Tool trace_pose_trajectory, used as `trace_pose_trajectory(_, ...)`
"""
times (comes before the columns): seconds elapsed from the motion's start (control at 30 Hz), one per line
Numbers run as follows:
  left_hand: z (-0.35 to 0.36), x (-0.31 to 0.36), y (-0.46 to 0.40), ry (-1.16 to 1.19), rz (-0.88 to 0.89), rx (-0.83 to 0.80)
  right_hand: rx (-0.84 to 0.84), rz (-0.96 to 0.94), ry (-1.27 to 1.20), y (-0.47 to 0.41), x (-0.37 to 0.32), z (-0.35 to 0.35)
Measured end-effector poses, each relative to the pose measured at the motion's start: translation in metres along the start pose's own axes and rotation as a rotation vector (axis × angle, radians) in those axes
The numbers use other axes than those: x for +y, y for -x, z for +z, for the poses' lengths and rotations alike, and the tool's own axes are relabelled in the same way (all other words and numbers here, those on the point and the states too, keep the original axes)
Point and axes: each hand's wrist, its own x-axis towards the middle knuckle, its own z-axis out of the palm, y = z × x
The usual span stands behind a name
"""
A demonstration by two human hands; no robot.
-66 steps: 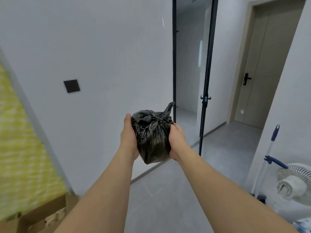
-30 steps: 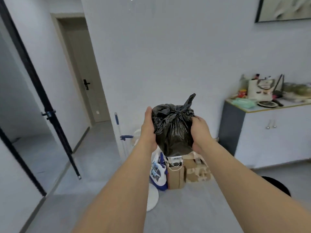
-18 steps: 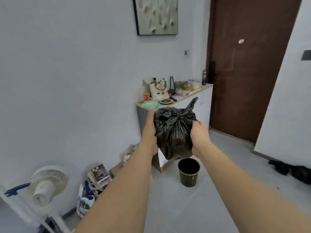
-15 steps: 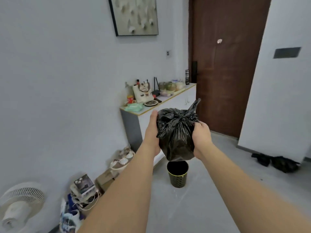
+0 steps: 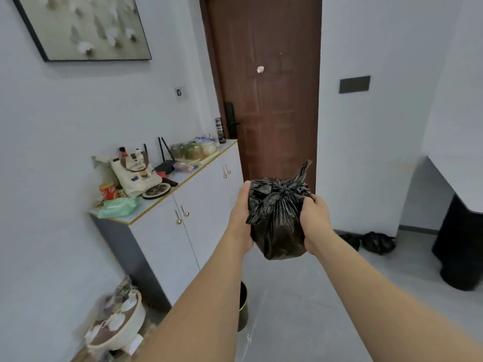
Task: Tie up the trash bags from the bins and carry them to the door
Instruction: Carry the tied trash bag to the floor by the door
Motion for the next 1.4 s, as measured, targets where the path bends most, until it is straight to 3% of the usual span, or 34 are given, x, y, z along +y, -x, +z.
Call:
trace_pose_trajectory(0.5,0.151,-0.031,-0.338,-0.080,-0.069,0.048,0.010,-0.065,-0.099,-0.348,-0.088,-0.084)
trace_pose_trajectory(0.83,0.192,-0.066,-0.564,-0.059,-0.159,0.150,0.069,-0.059,-0.028,-0.558,-0.118,-0.106)
trace_pose_trajectory(1.1,0.239,-0.079,-0.742,-0.027,-0.228,0.117,0.155,-0.069,0.049,-0.716,-0.158,-0.115)
trace_pose_trajectory(1.23,0.255,-0.101,-0.811,-0.040,-0.258,0.106,0.197,-0.031,0.148,-0.788,-0.152,-0.135)
trace_pose_trajectory(1.4,0.244,-0.157,-0.894,-0.041,-0.280,0.224,0.164,0.065,0.232,-0.881,-0.120,-0.147)
